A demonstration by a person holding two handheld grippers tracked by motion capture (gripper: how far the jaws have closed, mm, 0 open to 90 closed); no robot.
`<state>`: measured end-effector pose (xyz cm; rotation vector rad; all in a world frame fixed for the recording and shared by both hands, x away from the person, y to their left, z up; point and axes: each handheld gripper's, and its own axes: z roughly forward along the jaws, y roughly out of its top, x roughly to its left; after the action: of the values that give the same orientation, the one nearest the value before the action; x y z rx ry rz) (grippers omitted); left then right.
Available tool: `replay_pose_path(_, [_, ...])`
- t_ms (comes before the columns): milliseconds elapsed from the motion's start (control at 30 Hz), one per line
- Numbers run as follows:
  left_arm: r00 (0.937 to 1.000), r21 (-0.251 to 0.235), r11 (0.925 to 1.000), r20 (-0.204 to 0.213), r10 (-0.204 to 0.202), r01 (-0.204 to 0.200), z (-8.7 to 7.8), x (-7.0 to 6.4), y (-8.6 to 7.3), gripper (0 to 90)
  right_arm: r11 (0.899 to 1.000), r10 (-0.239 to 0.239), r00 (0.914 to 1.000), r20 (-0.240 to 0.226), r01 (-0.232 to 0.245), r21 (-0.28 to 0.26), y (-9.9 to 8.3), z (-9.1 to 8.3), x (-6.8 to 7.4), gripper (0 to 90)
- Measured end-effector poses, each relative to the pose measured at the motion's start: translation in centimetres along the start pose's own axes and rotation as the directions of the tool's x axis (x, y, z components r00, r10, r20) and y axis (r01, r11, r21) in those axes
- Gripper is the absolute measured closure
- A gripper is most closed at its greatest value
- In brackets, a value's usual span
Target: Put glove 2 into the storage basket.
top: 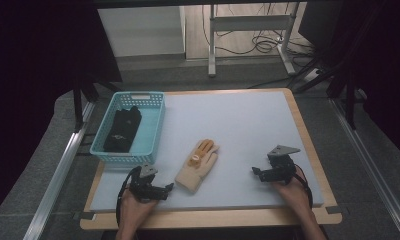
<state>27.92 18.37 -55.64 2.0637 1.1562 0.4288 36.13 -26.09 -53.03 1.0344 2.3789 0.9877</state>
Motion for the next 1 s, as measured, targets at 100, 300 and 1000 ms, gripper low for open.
replay_pose_path(100, [1.0,0.002,1.0,0.0,0.003,-0.003,0.0,0.0,0.0,1.0,1.0,0.0,1.0,0.0,0.0,0.0,0.0,0.0,0.0,15.7])
replay_pose_path(300, [0.9999,0.005,0.9999,0.002,0.012,-0.012,-0.1,0.0,0.1,1.5,1.0,-0.004,1.0,0.002,0.004,-0.001,0.0,0.0,0.0,15.7])
replay_pose_path(1000, [0.9859,0.008,0.9977,0.154,0.065,-0.067,-1.3,-3.2,5.2,1.5,1.0,-0.003,1.0,0.004,0.003,-0.003,-0.1,0.0,0.0,15.7])
